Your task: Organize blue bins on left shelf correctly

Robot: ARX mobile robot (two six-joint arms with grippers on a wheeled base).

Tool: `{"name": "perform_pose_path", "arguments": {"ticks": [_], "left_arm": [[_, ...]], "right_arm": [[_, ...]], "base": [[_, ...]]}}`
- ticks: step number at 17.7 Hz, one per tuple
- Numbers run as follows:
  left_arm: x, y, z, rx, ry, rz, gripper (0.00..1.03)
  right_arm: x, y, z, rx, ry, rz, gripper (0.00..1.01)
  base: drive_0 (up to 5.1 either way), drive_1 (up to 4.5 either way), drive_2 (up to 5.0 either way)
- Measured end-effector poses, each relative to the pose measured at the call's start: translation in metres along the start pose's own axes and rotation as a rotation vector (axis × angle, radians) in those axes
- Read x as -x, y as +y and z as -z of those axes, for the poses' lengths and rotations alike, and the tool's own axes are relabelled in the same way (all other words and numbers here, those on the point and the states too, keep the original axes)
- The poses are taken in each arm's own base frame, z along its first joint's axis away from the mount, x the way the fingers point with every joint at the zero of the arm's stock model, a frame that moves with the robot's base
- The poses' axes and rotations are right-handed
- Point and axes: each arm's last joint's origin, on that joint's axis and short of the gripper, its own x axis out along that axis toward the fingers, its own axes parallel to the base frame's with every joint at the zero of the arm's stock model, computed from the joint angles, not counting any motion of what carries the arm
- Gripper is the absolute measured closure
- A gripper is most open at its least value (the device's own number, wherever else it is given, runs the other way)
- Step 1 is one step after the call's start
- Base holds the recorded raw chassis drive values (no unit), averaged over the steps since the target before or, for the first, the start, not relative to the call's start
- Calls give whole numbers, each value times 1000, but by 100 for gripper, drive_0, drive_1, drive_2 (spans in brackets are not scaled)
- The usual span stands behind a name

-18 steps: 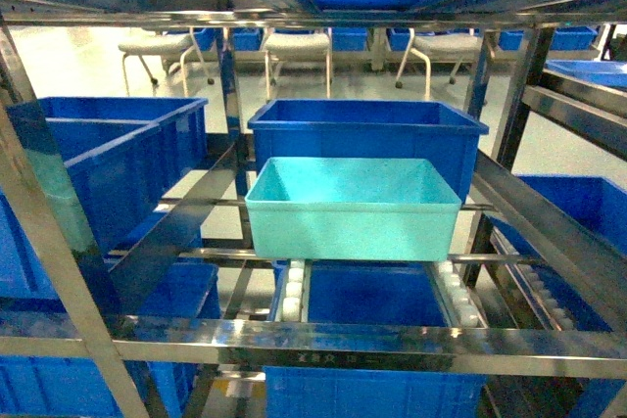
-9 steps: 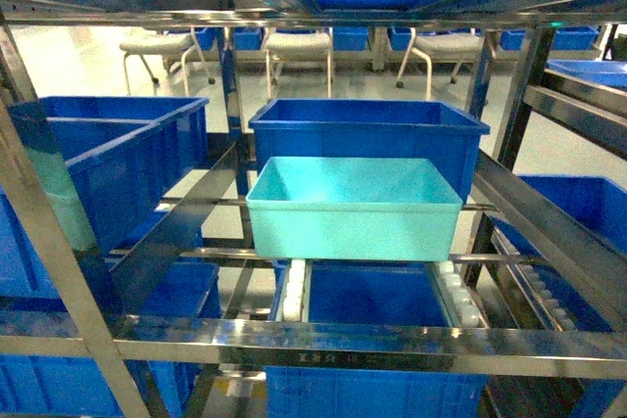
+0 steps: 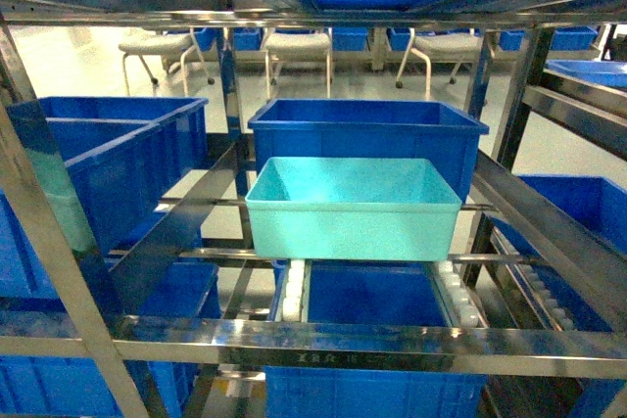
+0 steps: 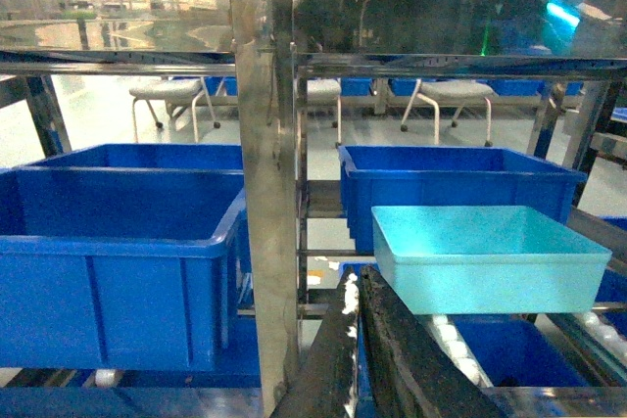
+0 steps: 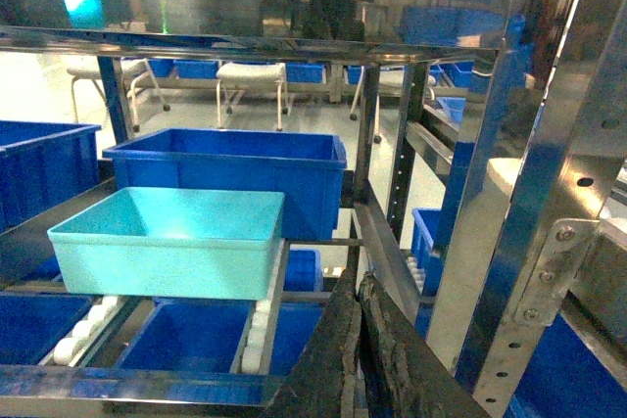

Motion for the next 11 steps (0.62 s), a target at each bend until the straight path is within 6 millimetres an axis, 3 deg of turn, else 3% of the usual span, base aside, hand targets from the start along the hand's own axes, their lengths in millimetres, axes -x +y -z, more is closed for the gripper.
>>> {"name": "perform_pose_path", "arguments": {"ticks": [11], "left_arm": [[5, 0, 0, 0, 0, 0, 101]], "right_arm": [[6, 0, 0, 0, -1, 0, 99]], "base": [[0, 0, 0]]}}
